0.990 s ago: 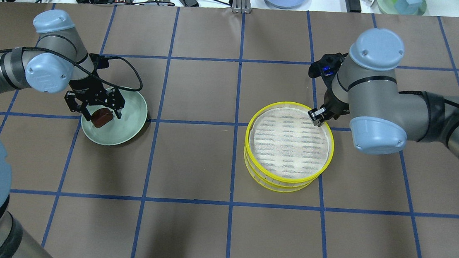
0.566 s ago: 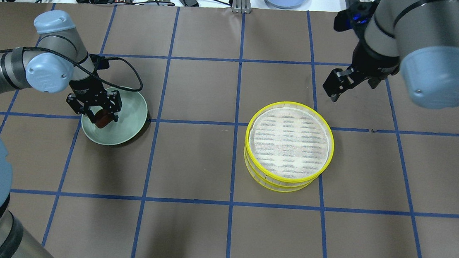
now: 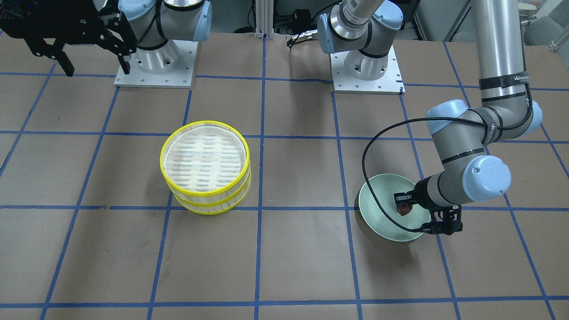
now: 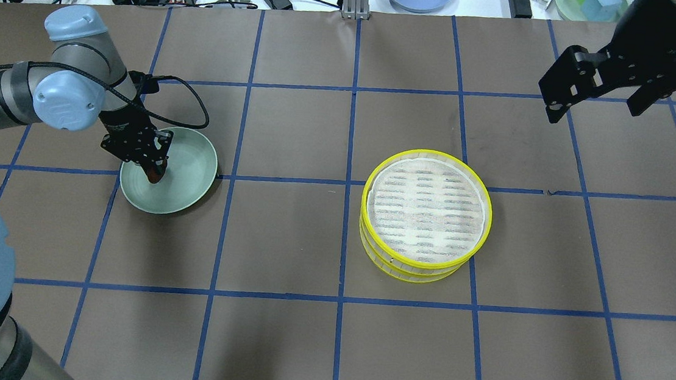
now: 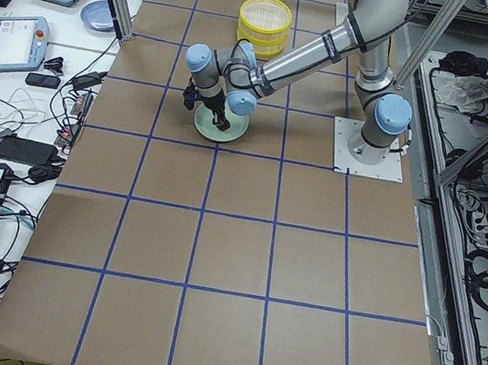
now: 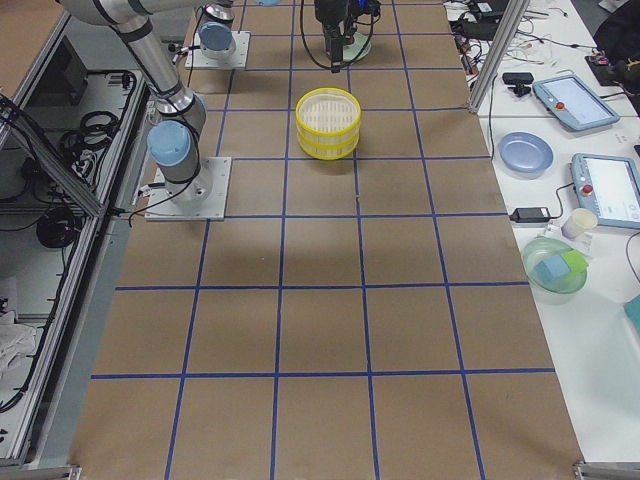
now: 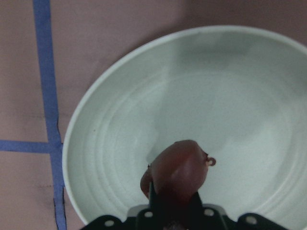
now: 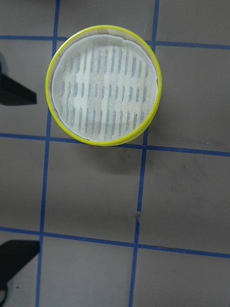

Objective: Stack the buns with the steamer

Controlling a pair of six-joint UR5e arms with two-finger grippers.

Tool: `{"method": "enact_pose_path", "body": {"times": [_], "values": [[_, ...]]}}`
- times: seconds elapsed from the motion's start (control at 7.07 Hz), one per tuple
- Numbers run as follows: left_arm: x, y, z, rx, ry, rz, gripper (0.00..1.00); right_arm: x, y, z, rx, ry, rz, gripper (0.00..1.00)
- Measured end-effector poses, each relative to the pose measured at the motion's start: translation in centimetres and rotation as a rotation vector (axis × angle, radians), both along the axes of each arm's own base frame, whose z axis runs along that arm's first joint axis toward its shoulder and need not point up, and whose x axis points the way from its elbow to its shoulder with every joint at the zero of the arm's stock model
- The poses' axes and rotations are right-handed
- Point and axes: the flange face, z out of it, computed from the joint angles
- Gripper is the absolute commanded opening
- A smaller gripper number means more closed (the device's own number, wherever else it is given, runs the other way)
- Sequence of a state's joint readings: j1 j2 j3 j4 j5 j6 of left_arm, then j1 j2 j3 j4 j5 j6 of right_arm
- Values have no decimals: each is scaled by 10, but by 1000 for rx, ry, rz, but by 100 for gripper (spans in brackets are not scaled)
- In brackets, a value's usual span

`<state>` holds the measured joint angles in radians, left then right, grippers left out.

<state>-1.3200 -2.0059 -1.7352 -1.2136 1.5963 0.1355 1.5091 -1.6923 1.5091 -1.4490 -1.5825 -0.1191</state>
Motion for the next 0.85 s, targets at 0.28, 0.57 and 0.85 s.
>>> {"method": "enact_pose_path", "body": {"times": [0.28,0.57,0.85], "values": [[-43,-14,51,-75,-4,-11,0,13,9,3,8,-14,-119,99],[-126,-12,100,-130,71,48,0,21,12,2,13,-13,-128,100],[-223,12,135,-155,190,143,0,23,13,1,18,-16,-118,100]]}}
